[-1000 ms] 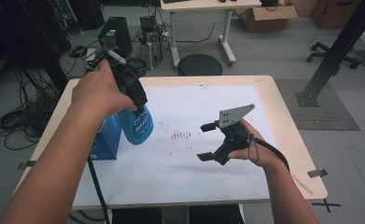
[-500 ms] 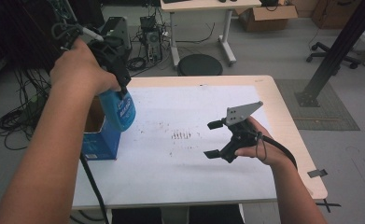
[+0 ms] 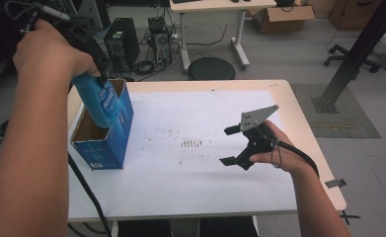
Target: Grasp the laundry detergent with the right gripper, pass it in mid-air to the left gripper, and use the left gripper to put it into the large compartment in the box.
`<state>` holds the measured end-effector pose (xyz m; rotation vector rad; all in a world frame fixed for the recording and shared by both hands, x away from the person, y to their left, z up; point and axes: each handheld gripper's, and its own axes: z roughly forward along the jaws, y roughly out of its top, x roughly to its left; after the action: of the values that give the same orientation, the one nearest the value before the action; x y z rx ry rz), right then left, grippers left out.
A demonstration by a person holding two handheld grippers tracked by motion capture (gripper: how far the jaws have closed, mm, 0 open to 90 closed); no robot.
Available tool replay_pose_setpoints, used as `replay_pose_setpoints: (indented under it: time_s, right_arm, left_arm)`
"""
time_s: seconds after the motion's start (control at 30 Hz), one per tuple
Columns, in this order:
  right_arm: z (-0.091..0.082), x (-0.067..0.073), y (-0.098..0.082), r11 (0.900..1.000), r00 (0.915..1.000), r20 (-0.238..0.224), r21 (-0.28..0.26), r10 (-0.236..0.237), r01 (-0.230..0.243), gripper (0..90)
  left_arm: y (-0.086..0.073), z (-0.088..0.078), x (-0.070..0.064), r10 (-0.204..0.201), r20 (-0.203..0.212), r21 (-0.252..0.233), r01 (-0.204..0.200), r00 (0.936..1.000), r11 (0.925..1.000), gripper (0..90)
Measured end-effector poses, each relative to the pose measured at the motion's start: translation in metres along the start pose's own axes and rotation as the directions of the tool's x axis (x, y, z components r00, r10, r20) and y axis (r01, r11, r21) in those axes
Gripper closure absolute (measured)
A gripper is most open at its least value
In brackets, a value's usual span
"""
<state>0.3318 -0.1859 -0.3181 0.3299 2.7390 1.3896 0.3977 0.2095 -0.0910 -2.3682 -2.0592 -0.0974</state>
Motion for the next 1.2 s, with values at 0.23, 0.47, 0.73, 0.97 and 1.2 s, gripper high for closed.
replay_pose_setpoints:
  time_s: [0.23,0.47,0.73,0.97,1.2]
  right_arm:
    - [-0.007,-0.005,0.0,0.999,0.9995,0.032,0.032,0.005,-0.006,1.6]
    - [-0.011,-0.008,0.001,0.998,0.9991,0.041,0.057,0.007,-0.009,1.6]
    - [-0.005,-0.011,0.002,0.997,0.9992,0.039,0.07,0.01,-0.013,1.7]
    - [-0.001,-0.012,0.002,0.997,0.9993,0.035,0.074,0.016,-0.018,1.8]
    - [0.003,-0.012,0.001,0.997,0.9994,0.029,0.074,0.019,-0.021,1.9]
  left_arm:
    - [0.001,0.005,0.025,-0.066,-0.022,0.015,0.067,0.9975,0.9977,38.4]
    - [0.004,0.009,0.039,-0.081,-0.01,0.011,0.081,0.9966,0.9966,38.4]
    - [0.012,0.015,0.046,-0.076,-0.016,0.017,0.077,0.9969,0.9969,38.4]
    - [0.016,0.023,0.05,-0.069,-0.017,0.018,0.069,0.9975,0.9974,38.4]
    - [0.018,0.033,0.051,-0.059,-0.015,0.031,0.059,0.9982,0.9978,38.4]
